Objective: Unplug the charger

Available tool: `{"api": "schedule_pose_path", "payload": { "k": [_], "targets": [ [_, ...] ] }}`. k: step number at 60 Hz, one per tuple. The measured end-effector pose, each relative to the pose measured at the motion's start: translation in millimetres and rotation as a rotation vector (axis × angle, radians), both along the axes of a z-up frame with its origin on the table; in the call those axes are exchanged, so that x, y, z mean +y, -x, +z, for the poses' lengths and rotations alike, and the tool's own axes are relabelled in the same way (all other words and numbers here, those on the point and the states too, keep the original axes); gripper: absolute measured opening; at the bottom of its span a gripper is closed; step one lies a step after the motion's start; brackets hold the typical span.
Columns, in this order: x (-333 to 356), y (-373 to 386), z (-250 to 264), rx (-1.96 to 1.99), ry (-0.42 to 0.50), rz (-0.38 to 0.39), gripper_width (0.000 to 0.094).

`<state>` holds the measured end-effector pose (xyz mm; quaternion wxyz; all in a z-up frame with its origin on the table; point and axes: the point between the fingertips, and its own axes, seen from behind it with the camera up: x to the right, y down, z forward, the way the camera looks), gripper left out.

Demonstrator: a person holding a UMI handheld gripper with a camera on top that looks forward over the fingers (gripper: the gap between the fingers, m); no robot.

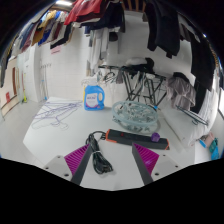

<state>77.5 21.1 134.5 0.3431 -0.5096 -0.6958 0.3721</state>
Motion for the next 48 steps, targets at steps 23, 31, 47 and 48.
{"api": "schedule_pose_path", "payload": {
  "k": [23, 31, 47, 48],
  "targets": [
    [164, 32, -26, -0.006, 0.010, -0.325, 0.0856],
    [181, 44, -38, -0.002, 0.030, -0.338, 0.0859],
    [184, 107, -70, 0.026, 0.093, -0.329, 0.0854],
    [184, 112, -72, 0.027, 0.095, -0.329, 0.0856]
  ]
}}
